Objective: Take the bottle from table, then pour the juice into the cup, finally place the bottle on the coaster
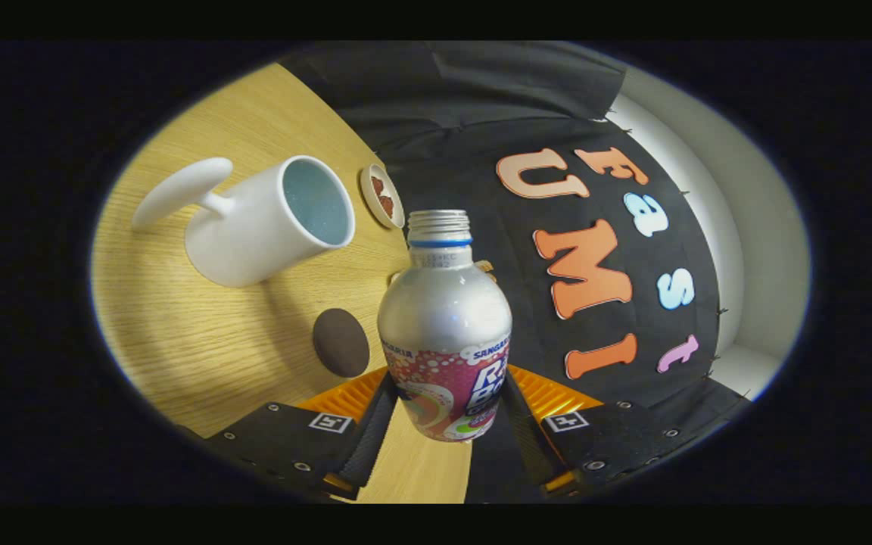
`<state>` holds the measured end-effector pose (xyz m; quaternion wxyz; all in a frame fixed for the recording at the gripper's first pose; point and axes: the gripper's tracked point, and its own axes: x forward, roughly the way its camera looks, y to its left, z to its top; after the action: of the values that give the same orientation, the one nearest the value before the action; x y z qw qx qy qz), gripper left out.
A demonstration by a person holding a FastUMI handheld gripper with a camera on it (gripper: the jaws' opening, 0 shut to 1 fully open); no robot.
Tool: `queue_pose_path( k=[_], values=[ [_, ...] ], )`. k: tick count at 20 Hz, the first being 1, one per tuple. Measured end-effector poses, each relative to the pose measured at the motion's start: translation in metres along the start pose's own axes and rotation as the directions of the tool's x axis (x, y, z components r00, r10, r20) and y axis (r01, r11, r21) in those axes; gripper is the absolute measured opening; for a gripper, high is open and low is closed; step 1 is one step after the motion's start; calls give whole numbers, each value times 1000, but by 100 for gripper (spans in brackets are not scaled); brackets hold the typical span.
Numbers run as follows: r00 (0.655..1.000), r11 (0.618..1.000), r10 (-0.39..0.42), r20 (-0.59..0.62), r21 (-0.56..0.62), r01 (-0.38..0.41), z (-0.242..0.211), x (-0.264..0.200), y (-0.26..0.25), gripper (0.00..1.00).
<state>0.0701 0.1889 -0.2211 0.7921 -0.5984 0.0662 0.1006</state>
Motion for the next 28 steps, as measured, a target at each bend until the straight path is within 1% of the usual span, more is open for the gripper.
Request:
queue_pose_path(
  k=[4, 15, 28],
  values=[
    [999, 996, -32, 19, -80, 34, 6, 1, -4, 77],
    [996, 969, -67, 62, -232, 80, 12, 6, -10, 77],
    [991, 936, -89, 98, -332, 117, 17, 7, -16, 77]
  ],
)
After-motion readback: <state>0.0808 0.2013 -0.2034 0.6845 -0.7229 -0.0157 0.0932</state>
